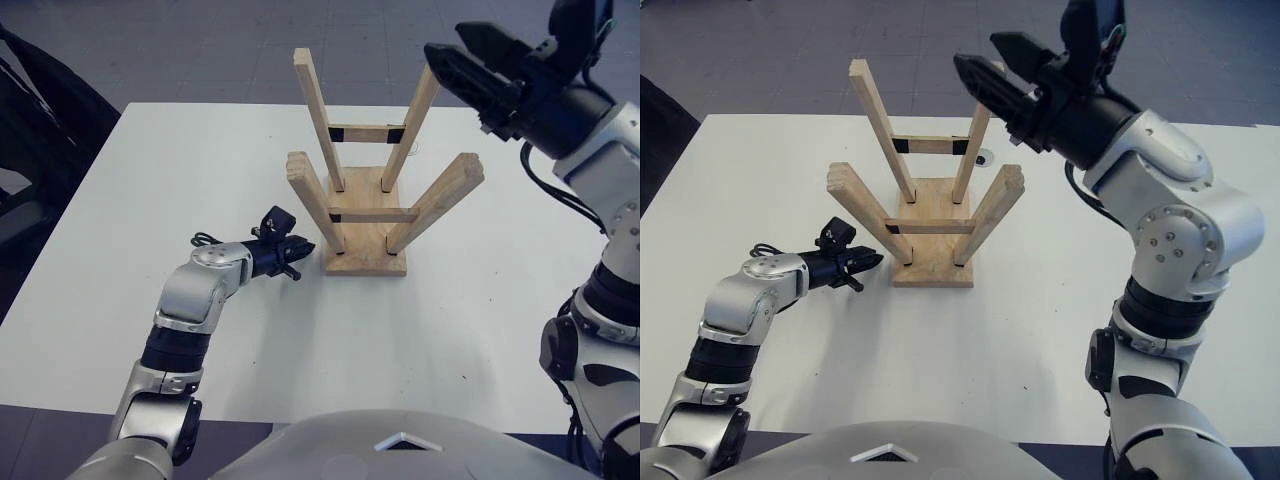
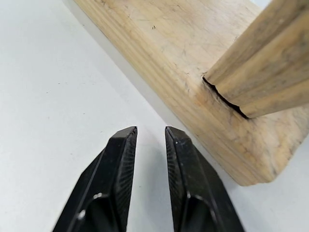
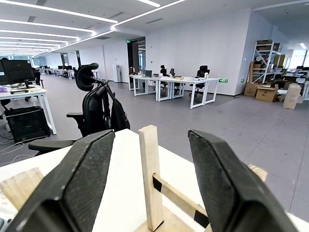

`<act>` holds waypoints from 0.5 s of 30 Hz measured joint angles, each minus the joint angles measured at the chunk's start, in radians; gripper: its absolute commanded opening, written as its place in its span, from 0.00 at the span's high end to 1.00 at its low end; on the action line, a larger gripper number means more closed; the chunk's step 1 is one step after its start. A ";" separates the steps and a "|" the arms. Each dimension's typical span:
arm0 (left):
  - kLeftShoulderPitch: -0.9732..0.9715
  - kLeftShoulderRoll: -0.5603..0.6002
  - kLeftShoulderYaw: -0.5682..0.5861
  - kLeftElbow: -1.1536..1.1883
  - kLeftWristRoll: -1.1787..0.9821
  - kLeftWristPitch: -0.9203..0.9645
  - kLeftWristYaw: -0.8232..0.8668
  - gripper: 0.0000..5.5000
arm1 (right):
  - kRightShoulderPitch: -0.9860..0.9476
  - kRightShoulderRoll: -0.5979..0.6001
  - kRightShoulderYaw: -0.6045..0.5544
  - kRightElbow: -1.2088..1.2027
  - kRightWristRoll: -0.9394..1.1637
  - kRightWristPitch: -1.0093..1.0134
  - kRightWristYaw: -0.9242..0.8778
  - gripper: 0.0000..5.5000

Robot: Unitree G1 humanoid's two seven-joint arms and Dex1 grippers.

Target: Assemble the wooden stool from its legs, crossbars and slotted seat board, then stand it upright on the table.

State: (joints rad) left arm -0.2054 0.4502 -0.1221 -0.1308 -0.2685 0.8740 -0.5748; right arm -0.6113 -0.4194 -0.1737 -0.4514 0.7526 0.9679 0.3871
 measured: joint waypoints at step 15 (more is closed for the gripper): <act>0.016 0.000 0.007 -0.007 0.000 -0.018 0.015 0.80 | -0.425 0.052 -0.204 0.022 0.345 -0.111 -0.135 0.49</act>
State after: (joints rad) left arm -0.1898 0.4505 -0.1150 -0.1374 -0.2681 0.8556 -0.5594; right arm -1.0362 -0.3669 -0.3778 -0.4295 1.0981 0.8568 0.2521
